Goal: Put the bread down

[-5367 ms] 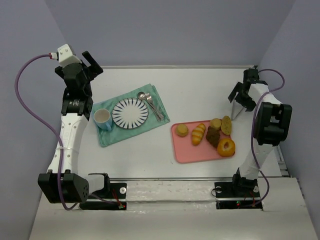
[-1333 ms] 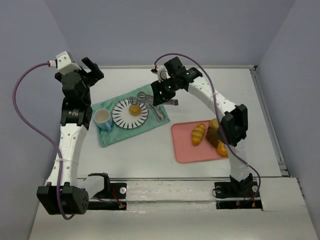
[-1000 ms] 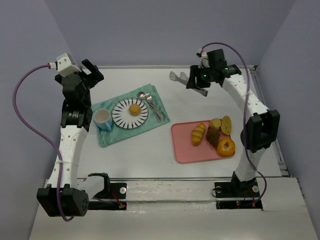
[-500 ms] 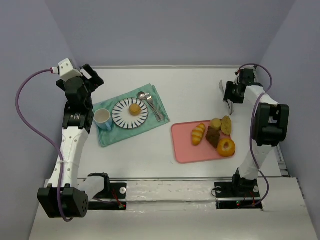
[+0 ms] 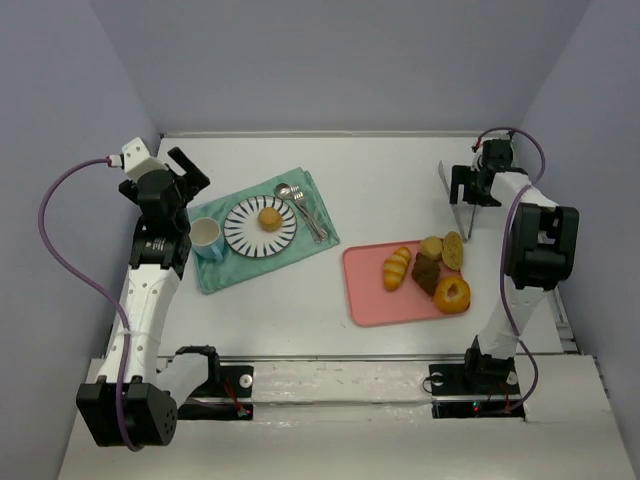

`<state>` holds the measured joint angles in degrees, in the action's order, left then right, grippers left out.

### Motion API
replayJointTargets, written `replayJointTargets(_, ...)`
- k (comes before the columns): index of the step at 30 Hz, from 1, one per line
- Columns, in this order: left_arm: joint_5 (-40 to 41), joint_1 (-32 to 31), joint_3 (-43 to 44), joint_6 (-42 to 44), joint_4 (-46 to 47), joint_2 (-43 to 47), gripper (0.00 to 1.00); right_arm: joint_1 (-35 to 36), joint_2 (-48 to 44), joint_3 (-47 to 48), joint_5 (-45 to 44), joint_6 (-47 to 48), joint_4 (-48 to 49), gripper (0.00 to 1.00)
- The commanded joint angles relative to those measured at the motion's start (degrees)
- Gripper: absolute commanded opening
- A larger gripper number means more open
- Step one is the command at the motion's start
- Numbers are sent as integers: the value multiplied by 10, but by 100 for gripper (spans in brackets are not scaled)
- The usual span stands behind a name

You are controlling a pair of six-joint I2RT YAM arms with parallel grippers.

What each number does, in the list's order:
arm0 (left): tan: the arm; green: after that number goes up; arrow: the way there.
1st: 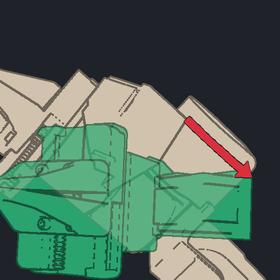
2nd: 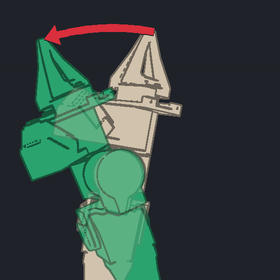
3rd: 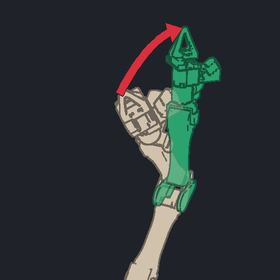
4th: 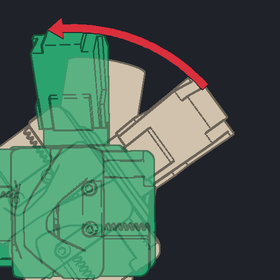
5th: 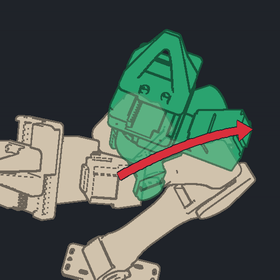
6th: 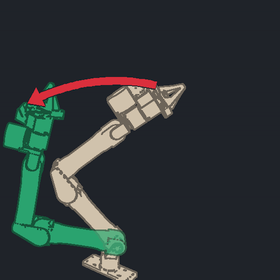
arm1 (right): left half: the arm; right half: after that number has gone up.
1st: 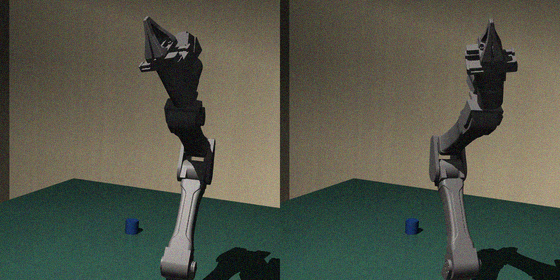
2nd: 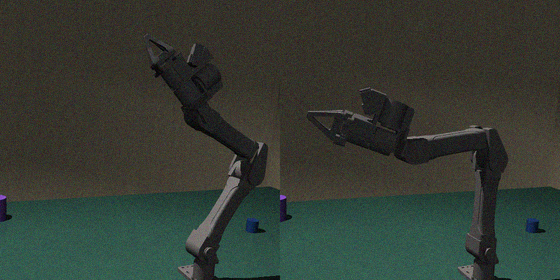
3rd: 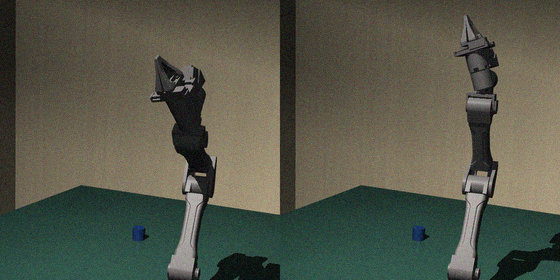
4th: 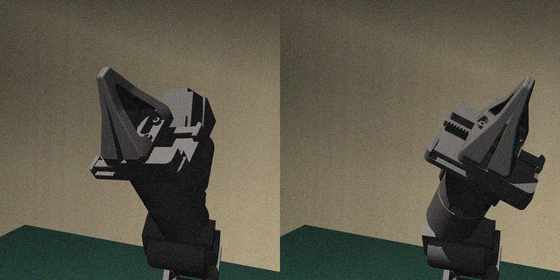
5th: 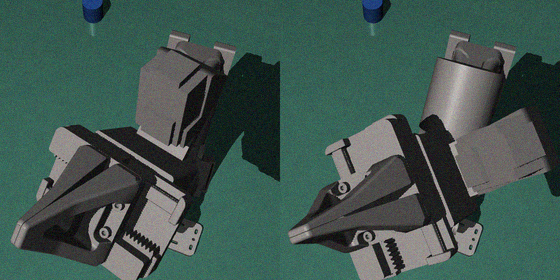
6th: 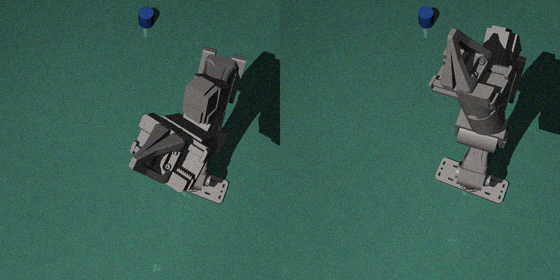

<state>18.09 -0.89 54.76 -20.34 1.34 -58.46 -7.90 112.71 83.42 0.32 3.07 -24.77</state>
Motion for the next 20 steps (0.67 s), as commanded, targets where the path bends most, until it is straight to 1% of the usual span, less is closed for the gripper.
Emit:
replayJointTargets(1, 40, 3, -10, -22, 4, 43, 99, -4, -43, -7, -29, 30, 32, 100)
replayJointTargets(4, 47, 3, -13, -36, -1, 54, 99, -4, -61, -7, -25, 26, 33, 100)
replayJointTargets(8, 62, 4, -11, -47, -13, 61, 99, -4, -113, -10, -17, -24, 42, 100)
replayJointTargets(10, 70, 13, -15, -51, -21, 61, 99, -4, -136, -24, -10, -32, 53, 100)
replayJointTargets(12, 71, 20, -19, -51, -26, 62, 99, -4, -166, -32, -8, -71, 58, 100)
replayJointTargets(13, 67, 20, -24, -53, -21, 64, 99, -4, -179, -38, 16, -73, 62, 100)
replayJointTargets(14, 65, 19, -34, -52, -17, 69, 99, -4, -204, -59, 35, -82, 70, 100)
replayJointTargets(16, 65, 19, -55, -47, 2, 83, 99, -4, -234, -90, 63, -85, 119, 100)
replayJointTargets(17, 67, 19, -62, -45, 14, 93, 99, -4, -264, -127, 68, -87, 154, 100)
replayJointTargets(20, 68, 20, -83, -43, 27, 105, 99, -4, -298, -173, 84, -88, 191, 100)
